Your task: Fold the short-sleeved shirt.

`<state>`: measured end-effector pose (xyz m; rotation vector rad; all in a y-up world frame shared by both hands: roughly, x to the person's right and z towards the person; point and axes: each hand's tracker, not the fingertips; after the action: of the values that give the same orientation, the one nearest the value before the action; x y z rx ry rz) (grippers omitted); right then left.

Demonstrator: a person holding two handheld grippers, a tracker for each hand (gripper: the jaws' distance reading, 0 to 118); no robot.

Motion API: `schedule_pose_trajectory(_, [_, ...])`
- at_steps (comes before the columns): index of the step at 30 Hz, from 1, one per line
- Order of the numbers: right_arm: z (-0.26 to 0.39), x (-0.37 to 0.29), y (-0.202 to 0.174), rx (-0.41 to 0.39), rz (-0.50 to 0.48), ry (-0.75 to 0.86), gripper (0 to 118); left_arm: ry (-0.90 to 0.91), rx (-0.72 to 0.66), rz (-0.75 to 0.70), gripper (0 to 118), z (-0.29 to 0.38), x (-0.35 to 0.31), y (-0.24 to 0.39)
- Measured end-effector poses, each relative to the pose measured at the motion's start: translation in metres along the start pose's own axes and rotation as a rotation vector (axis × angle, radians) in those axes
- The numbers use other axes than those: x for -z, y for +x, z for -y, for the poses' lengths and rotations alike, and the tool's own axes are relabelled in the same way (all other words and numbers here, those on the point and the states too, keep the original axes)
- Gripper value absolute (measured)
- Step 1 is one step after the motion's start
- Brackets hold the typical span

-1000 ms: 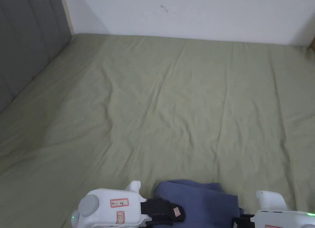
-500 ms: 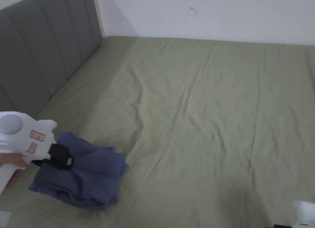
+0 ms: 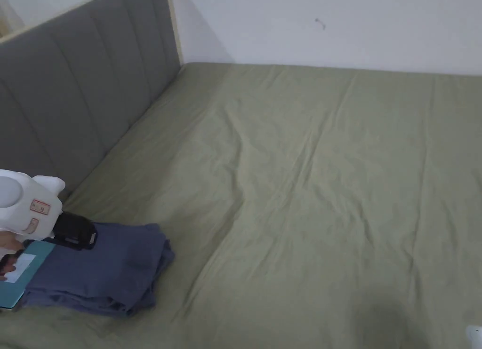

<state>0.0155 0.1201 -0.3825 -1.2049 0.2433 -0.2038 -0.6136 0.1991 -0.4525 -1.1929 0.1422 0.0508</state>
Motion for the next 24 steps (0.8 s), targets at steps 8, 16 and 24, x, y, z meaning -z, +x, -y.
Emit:
schedule_pose_trajectory(8, [0.001,-0.018,-0.006,-0.030,-0.035,0.065,6,0.270,-0.054,0.257,1,0.048,-0.059,0.079])
schedule_pose_trajectory(16, [0.004,-0.062,-0.011,0.001,-0.093,0.195,6,0.523,-0.024,0.349,0,0.088,-0.119,0.199])
schedule_pose_trajectory(24, [-0.001,-0.139,-0.012,-0.056,0.009,0.564,12,0.761,0.034,0.229,1,0.129,-0.154,0.290])
